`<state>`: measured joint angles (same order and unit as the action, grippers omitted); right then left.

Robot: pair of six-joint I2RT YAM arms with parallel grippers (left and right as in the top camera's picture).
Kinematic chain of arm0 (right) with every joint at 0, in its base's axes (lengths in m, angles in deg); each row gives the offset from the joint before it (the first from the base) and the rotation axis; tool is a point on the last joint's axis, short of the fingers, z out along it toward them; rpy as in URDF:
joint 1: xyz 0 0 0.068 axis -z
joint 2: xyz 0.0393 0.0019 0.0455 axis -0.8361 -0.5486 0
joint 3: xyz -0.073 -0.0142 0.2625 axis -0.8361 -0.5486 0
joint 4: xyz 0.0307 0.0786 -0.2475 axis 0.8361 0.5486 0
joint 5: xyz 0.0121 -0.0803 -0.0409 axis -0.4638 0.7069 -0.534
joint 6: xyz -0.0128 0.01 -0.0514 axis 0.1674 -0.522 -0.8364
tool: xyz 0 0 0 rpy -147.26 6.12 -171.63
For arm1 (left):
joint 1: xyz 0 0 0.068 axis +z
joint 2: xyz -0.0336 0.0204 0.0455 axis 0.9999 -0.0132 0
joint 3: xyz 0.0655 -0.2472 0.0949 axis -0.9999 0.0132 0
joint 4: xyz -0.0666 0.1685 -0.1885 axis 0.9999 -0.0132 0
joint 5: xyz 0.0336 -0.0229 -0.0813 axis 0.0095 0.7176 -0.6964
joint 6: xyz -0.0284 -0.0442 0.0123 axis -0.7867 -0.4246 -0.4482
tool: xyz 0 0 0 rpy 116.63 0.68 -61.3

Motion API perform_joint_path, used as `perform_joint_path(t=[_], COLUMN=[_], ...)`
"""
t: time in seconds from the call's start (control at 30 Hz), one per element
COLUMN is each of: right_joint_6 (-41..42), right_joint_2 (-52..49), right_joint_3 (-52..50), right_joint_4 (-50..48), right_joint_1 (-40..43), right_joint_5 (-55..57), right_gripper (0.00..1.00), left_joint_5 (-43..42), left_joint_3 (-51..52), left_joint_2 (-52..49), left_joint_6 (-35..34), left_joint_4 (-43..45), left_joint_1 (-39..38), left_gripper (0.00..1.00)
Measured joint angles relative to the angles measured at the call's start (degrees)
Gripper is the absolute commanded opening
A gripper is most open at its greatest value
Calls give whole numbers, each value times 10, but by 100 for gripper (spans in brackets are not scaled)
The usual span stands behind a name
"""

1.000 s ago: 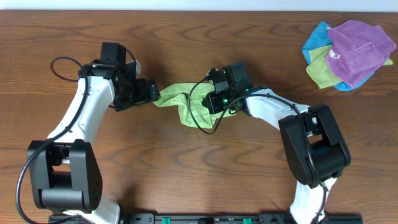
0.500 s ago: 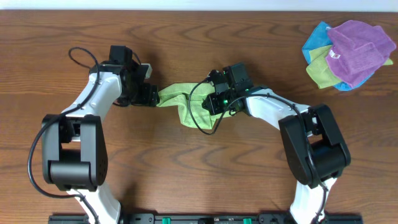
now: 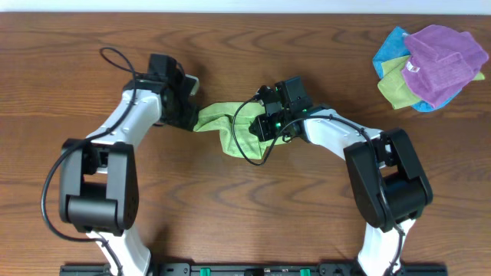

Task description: Fold the cloth

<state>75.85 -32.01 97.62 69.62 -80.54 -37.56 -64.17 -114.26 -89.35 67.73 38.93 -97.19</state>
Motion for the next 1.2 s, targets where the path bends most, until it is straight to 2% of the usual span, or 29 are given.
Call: perform_joint_path(t=[0.23,0.27,0.4,0.5,0.57,0.6,0.67,1.0,1.2], right_joint_6=[0,0,0,0,0,0,0,2,2], right_joint_2=[0,0,0,0,0,0,0,0,0], right_joint_3=[0,0,0,0,0,0,0,0,1], right_joint_4=[0,0,0,0,0,0,0,0,15], right_joint_1=[0,0,0,0,0,0,0,0,0], right_joint_5=[0,0,0,0,0,0,0,0,-23], right_gripper=[8,8,8,8,8,8,8,1,1], left_joint_5=[35,39,47,50,52,54,55,56,70], left_joint_3=[0,0,0,0,0,0,0,0,0], left_joint_2=[-36,-36,-36,-36,-36,-36,-36,-36,-36], left_joint_6=[12,12,14,21,20,21,20,18,-5], left_joint_4=[2,5,9,21,36,46,60,65,-9], left_joint_1=[-23,-24,-23,-23,-23,-23,-23,-23,-23], left_gripper=[61,58,31,28,17,17,6,6,6])
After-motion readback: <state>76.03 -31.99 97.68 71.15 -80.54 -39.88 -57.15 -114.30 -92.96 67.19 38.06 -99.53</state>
